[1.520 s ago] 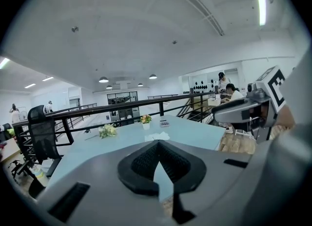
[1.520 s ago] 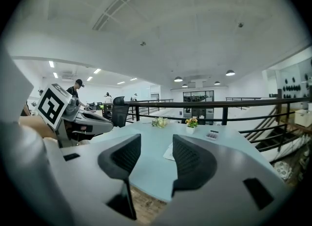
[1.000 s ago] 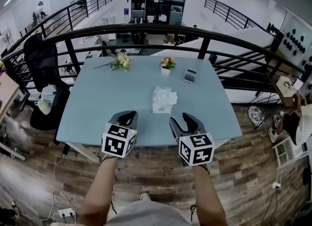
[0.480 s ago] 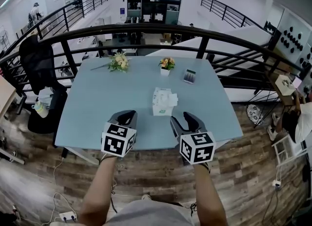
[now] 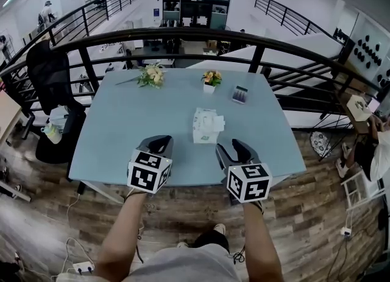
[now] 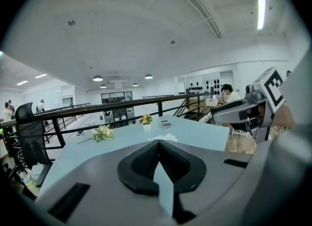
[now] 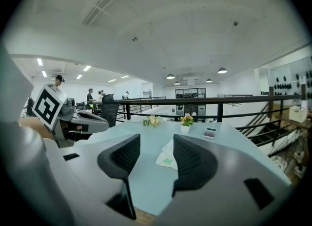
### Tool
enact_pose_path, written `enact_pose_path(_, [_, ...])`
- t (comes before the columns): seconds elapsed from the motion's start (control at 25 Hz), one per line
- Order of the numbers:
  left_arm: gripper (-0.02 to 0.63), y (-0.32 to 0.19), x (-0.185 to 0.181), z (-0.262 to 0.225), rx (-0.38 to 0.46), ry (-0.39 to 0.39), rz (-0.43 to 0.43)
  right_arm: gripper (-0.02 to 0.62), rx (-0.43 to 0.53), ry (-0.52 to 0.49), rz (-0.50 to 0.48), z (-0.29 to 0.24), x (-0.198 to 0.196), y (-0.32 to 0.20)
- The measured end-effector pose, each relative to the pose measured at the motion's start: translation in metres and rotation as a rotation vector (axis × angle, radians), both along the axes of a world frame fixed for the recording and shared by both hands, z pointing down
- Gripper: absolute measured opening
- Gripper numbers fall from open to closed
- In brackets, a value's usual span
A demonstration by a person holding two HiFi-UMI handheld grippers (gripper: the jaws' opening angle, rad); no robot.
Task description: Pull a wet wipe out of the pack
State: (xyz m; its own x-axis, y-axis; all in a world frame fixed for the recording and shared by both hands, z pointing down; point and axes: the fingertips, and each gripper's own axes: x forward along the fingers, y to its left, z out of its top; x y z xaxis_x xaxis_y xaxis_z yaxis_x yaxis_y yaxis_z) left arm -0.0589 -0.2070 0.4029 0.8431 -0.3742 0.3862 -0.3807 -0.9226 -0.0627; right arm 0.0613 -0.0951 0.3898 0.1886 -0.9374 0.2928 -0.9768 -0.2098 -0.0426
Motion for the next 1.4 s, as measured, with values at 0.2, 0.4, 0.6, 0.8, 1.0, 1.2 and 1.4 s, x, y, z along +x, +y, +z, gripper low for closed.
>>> enact_pose_path(0.2, [-0.006, -0.003, 0.008, 0.006, 0.007, -0.016, 0.008, 0.195, -0.003, -0.008, -0.013, 0.008, 0.008, -0.009])
enact_pose_path(0.4, [-0.006, -0.014, 0.022, 0.016, 0.010, -0.030, 0.003, 0.195, -0.008, -0.010, -0.035, 0.019, 0.022, -0.027])
enact_pose_path(0.6, [-0.006, -0.032, 0.041, 0.020, 0.005, -0.034, -0.029, 0.195, -0.018, -0.003, -0.067, 0.024, 0.040, -0.045])
enact_pose_path(0.8, [-0.006, -0.053, 0.061, 0.027, 0.011, -0.032, -0.085, 0.195, -0.034, -0.019, -0.091, 0.037, 0.067, -0.062])
enact_pose_path(1.0, [-0.006, -0.073, 0.083, 0.033, -0.002, -0.042, -0.122, 0.195, -0.054, -0.026, -0.127, 0.044, 0.090, -0.084])
enact_pose_path(1.2, [-0.006, -0.087, 0.105, 0.034, -0.009, -0.048, -0.152, 0.195, -0.071, -0.031, -0.172, 0.047, 0.112, -0.102])
enact_pose_path(1.4, [-0.006, -0.096, 0.120, 0.039, -0.023, -0.056, -0.185, 0.195, -0.100, -0.030, -0.210, 0.054, 0.127, -0.115])
